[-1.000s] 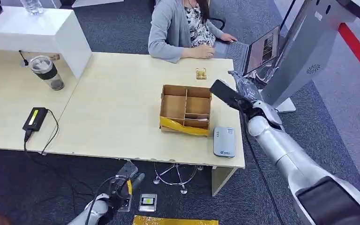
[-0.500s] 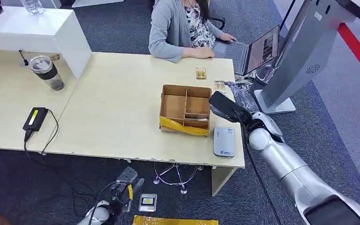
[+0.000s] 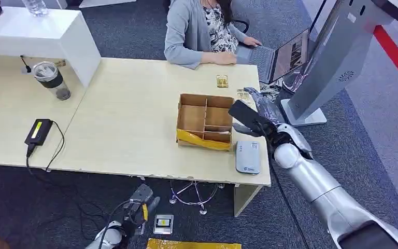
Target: Pass the card to the sensor for recognition and then transmit it.
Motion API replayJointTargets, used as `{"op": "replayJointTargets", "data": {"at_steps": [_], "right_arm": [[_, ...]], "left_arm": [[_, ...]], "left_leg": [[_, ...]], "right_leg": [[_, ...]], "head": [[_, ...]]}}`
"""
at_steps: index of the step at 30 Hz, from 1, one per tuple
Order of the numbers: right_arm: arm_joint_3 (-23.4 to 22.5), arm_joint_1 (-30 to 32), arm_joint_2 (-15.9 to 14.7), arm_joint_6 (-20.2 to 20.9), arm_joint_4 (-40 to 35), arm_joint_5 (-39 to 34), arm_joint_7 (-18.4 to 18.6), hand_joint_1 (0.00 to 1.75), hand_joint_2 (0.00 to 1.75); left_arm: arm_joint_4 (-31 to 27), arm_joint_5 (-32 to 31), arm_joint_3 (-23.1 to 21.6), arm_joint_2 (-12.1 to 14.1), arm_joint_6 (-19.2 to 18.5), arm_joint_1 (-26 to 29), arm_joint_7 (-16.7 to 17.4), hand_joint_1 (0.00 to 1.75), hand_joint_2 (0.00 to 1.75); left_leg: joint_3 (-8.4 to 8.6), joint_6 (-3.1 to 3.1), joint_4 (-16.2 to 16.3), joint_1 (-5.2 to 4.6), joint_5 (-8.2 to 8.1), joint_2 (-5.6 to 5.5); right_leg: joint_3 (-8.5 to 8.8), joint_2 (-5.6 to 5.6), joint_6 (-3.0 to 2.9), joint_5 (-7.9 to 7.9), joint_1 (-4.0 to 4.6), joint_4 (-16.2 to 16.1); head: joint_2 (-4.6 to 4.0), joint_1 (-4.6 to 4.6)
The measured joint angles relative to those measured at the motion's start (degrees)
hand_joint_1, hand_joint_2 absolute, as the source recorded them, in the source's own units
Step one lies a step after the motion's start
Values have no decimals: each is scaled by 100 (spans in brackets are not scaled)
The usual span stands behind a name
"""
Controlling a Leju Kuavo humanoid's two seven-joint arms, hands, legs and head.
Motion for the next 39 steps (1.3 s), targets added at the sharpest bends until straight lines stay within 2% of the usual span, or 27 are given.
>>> {"op": "replayJointTargets", "data": {"at_steps": [21, 27, 30, 34, 39], "right_arm": [[35, 481, -83, 232, -783, 11, 223, 0, 175], [98, 789, -81, 295, -1148, 101, 463, 0, 175], [136, 861, -72, 229, -1220, 232, 520, 0, 175], [223, 871, 37, 29, -1209, 476, 522, 0, 175], [326, 858, 179, -232, -1143, 719, 481, 0, 175]], "left_arm": [[33, 79, -68, 20, 37, 54, 28, 0, 0], [33, 68, -68, 17, 33, 53, 28, 0, 0], [33, 24, -68, 9, -15, 51, 28, 0, 0], [46, -28, -70, 77, -314, -23, -15, 0, 0], [66, -85, -68, 118, -393, -85, -68, 0, 0]], "left_leg": [[0, 0, 0, 0, 0, 0], [0, 0, -1, 1, 0, 0], [-2, 0, -2, 1, 0, -1], [-2, -1, -3, 1, 1, -1], [-2, -1, -3, 1, 1, -3]], "right_leg": [[1, -2, 0, 0, 0, 0], [1, 0, 0, 0, 1, 1], [1, -3, 0, 0, 1, 1], [2, -2, 0, 0, 1, 1], [3, -5, -1, 0, 1, 3]], "head": [[0, 0], [0, 0], [0, 0], [0, 2], [0, 0]]}}
